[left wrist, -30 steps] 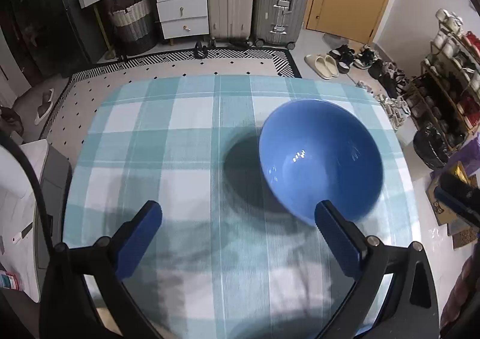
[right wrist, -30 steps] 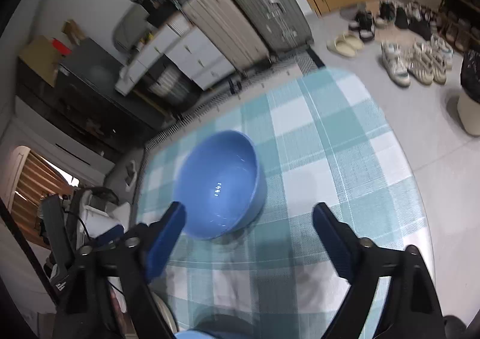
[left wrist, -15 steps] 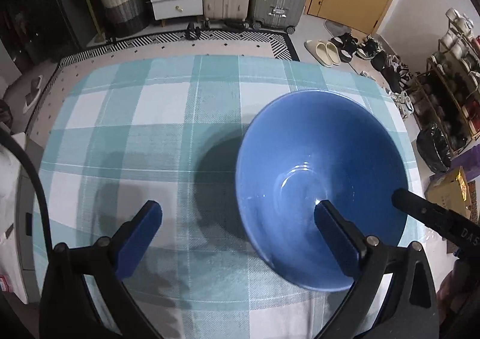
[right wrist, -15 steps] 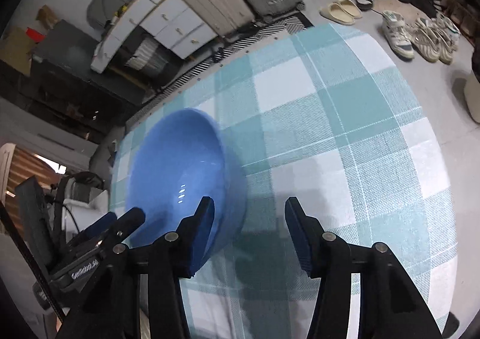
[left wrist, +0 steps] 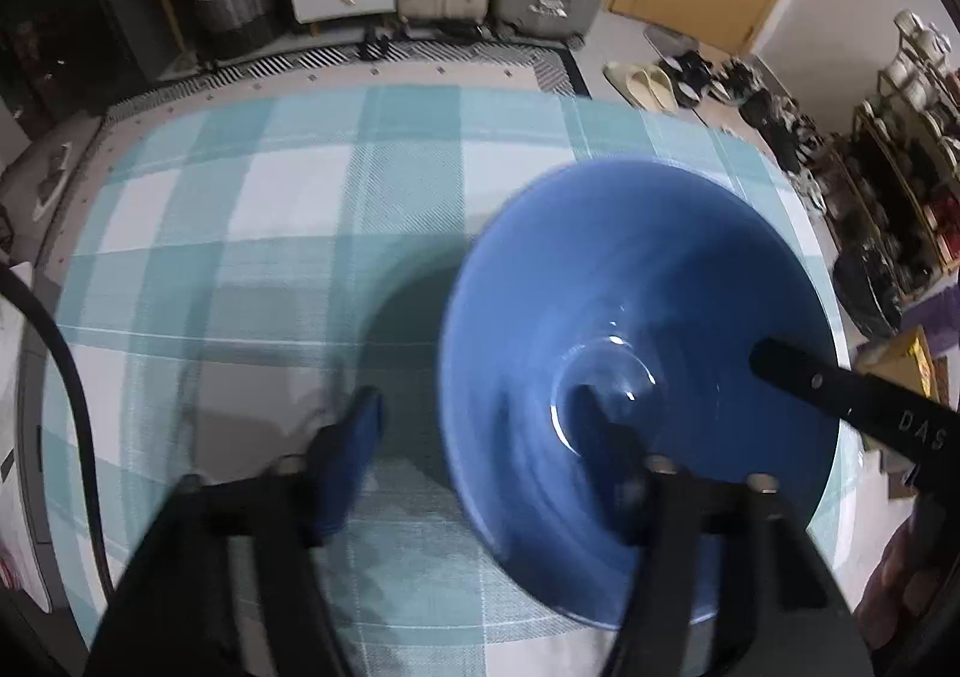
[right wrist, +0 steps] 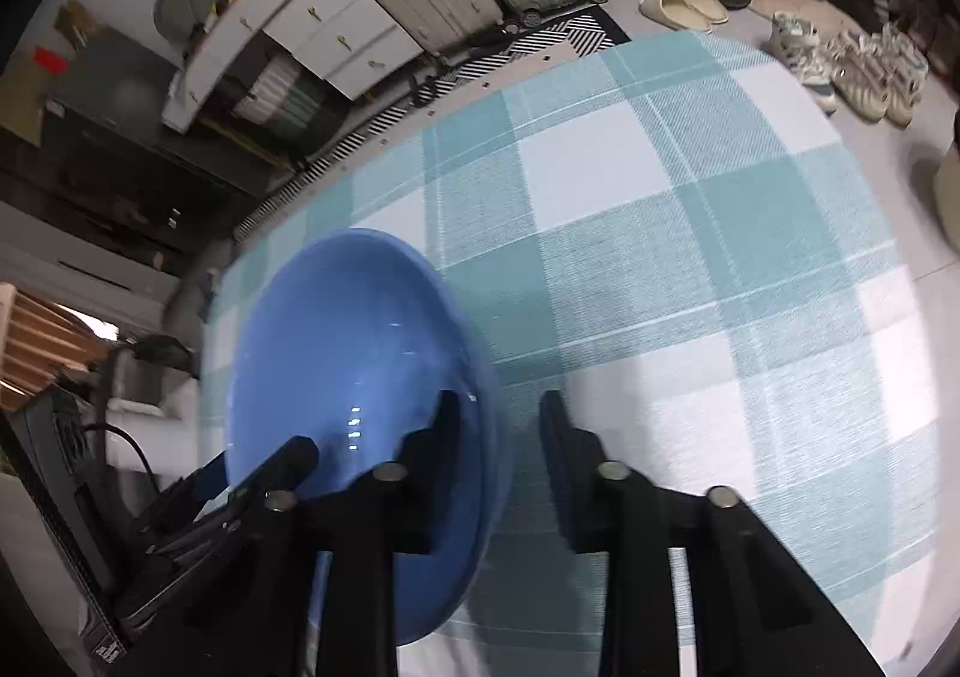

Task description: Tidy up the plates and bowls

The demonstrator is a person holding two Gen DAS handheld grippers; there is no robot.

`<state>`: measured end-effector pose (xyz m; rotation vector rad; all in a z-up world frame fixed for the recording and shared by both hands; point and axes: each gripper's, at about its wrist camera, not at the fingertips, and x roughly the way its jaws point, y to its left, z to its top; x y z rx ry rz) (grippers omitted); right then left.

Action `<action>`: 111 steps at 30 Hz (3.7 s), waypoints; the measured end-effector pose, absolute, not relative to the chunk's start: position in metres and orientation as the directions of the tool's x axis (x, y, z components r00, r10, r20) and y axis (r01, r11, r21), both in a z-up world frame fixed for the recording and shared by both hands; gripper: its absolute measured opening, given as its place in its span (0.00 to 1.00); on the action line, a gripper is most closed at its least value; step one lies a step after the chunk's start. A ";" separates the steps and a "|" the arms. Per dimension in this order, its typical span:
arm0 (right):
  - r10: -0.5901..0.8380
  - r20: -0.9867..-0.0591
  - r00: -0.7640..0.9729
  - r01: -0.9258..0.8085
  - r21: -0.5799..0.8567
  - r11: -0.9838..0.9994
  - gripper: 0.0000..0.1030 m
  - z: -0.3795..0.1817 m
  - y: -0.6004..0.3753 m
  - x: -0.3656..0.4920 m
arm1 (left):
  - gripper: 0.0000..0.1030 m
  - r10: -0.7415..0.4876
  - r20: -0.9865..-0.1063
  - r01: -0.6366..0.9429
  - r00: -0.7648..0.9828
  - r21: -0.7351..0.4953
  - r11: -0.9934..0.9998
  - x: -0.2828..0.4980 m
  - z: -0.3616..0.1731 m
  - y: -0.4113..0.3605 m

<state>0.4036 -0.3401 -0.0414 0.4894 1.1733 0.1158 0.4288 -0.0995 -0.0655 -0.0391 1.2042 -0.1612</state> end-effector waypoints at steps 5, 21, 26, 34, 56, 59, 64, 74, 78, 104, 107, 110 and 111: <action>0.298 -0.869 0.395 0.112 0.367 0.923 0.07 -0.034 -0.333 0.400 | 0.39 -0.146 -0.914 0.083 0.379 -0.123 0.989 0.428 -0.062 -0.095; 0.289 -0.870 0.399 0.113 0.359 0.926 0.05 -0.028 -0.337 0.383 | 0.15 -0.218 -0.900 0.137 0.377 -0.179 0.974 0.417 -0.052 -0.098; 0.288 -0.865 0.411 0.091 0.353 0.931 0.04 -0.015 -0.333 0.372 | 0.14 -0.207 -0.896 0.147 0.393 -0.160 0.976 0.404 -0.041 -0.095; 0.295 -0.863 0.410 0.072 0.354 0.933 0.05 0.004 -0.325 0.341 | 0.08 -0.199 -0.899 0.142 0.391 -0.155 0.978 0.379 -0.023 -0.084; 0.310 -0.819 0.482 0.084 0.395 0.915 0.05 0.074 -0.332 0.218 | 0.05 -0.236 -0.853 0.183 0.466 -0.168 0.969 0.277 0.047 -0.091; 0.310 -0.814 0.491 0.083 0.398 0.914 0.05 0.086 -0.333 0.196 | 0.05 -0.230 -0.850 0.185 0.474 -0.159 0.970 0.259 0.058 -0.092; 0.320 -0.811 0.489 0.077 0.406 0.911 0.04 0.094 -0.332 0.164 | 0.05 -0.244 -0.841 0.194 0.483 -0.169 0.966 0.228 0.067 -0.090; 0.345 -0.804 0.485 0.030 0.409 0.912 0.05 0.084 -0.327 0.108 | 0.05 -0.263 -0.845 0.176 0.466 -0.203 0.963 0.176 0.059 -0.084; 0.362 -0.799 0.480 0.023 0.424 0.906 0.05 0.072 -0.325 0.094 | 0.05 -0.267 -0.849 0.173 0.456 -0.210 0.962 0.161 0.051 -0.080; 0.295 -0.858 0.421 0.021 0.335 0.942 0.05 0.030 -0.298 0.075 | 0.05 -0.294 -0.868 0.178 0.400 -0.242 0.954 0.137 0.001 -0.062; 0.288 -0.862 0.418 0.034 0.331 0.943 0.05 0.025 -0.297 0.076 | 0.05 -0.273 -0.877 0.188 0.396 -0.214 0.959 0.138 -0.005 -0.064; 0.271 -0.866 0.421 0.013 0.305 0.952 0.05 0.024 -0.294 0.077 | 0.05 -0.253 -0.883 0.200 0.395 -0.186 0.962 0.138 -0.009 -0.065; 0.270 -0.865 0.424 0.010 0.302 0.953 0.05 0.024 -0.294 0.077 | 0.05 -0.251 -0.884 0.203 0.394 -0.183 0.962 0.138 -0.011 -0.065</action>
